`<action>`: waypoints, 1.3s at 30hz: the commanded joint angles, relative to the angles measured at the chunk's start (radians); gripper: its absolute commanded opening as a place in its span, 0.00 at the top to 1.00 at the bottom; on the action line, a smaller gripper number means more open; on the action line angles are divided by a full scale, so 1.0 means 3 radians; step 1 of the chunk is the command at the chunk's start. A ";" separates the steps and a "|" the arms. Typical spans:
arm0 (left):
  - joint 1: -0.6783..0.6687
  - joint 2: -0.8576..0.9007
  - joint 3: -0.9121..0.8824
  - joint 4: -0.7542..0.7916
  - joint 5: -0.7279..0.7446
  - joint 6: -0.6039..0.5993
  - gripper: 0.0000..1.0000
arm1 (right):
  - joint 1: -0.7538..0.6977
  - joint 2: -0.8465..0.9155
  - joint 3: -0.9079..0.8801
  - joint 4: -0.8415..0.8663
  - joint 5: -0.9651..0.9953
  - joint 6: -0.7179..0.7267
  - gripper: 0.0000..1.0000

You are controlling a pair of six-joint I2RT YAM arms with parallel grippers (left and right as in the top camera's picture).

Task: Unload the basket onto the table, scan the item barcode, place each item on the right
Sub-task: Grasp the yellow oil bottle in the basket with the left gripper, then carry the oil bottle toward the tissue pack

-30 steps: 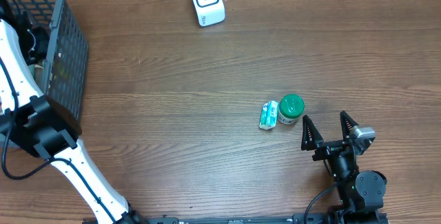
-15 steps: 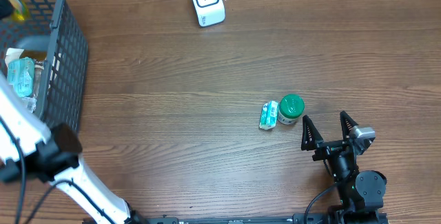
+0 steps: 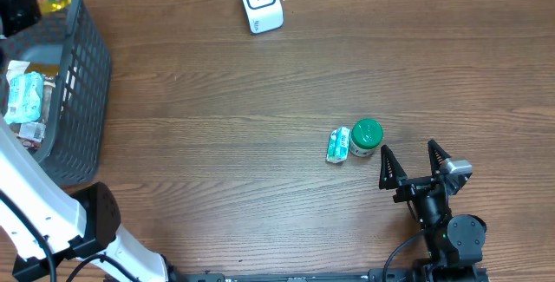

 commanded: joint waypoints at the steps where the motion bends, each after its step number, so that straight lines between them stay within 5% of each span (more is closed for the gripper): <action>1: -0.0114 -0.0027 0.0004 0.0006 0.0061 -0.0005 0.75 | -0.0015 -0.0027 -0.0034 0.0014 0.0019 0.0001 0.00; 20: -0.1082 -0.0022 -0.0184 -0.0352 0.0050 0.0070 0.74 | -0.0015 -0.0027 -0.0034 0.0014 0.0019 0.0001 0.00; 39: -0.2211 -0.0014 -0.1813 0.0025 -0.0451 -0.0361 0.76 | -0.0015 -0.0027 -0.0034 0.0014 0.0019 0.0001 0.00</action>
